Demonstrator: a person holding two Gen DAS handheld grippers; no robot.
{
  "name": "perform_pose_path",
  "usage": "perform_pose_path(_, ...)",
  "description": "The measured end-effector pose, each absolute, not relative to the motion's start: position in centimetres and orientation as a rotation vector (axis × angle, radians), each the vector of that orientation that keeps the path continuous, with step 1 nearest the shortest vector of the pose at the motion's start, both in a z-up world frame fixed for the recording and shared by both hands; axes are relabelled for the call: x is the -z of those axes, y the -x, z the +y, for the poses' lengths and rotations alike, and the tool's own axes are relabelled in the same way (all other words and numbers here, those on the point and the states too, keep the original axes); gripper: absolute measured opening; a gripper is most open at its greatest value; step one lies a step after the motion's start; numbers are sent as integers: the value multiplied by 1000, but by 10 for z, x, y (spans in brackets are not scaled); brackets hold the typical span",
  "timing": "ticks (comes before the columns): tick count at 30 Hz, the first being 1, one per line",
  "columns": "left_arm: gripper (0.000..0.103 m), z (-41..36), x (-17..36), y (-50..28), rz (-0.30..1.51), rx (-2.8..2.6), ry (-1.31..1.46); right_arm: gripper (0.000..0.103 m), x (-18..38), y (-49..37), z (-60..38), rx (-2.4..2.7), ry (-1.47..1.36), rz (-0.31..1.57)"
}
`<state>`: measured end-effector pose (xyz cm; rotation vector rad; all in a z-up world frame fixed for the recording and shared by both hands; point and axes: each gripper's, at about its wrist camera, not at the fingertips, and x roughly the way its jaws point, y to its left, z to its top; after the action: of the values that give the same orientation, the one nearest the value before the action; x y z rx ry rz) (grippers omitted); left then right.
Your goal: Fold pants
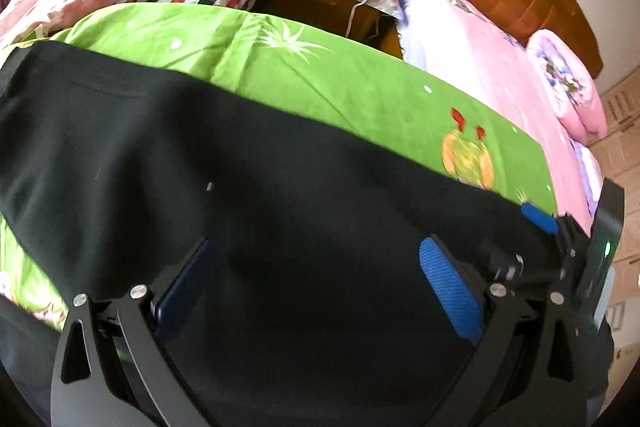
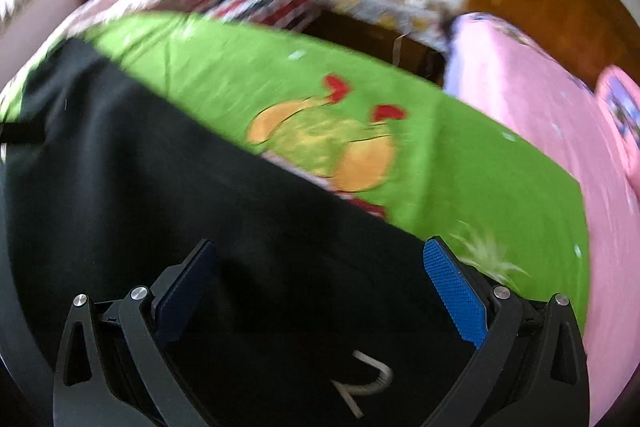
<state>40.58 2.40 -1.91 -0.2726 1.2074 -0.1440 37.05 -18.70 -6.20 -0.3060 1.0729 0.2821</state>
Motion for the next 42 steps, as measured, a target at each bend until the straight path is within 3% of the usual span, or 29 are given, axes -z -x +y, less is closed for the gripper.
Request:
perform_pose_path(1,101,23,21,-409,1210,143,279,94,61,-370,-186,-312,291,1063)
perform_pose_path(2,101,21,23,-411,1211,143,287,76,61,-370,-187,-343,260,1070)
perform_pose_path(3,101,21,24,-414,1215,143,295,73,58,-368,-190,-372,215,1065)
perform_pose_path(7,101,16,22,-404,1202,173,311,11,42,-349,-192,-370,207,993)
perform_pose_path(11,101,12,12,-398,1158,201,332,10,9,-301,-186,-362,208,838)
perform_pose_path(12,101,12,8,-398,1148,213,352,5,-1,-281,-183,-382,207,787)
perform_pose_path(18,101,1,9,-410,1178,182,394,5,-5,-209,-153,-412,277,694)
perform_pose_path(25,101,-12,27,-415,1203,133,378,5,9,-226,-184,-353,182,797)
perform_pose_path(39,102,-61,61,-463,1285,-45,5,5,42,-260,-266,-281,-97,912)
perform_pose_path(40,100,-63,62,-461,1262,-56,-8,5,42,-263,-269,-280,-108,911)
perform_pose_path(41,88,-64,61,-458,1237,-60,-20,5,42,-264,-272,-277,-114,909)
perform_pose_path(42,67,-69,58,-454,1201,-37,-48,5,40,-266,-276,-271,-115,911)
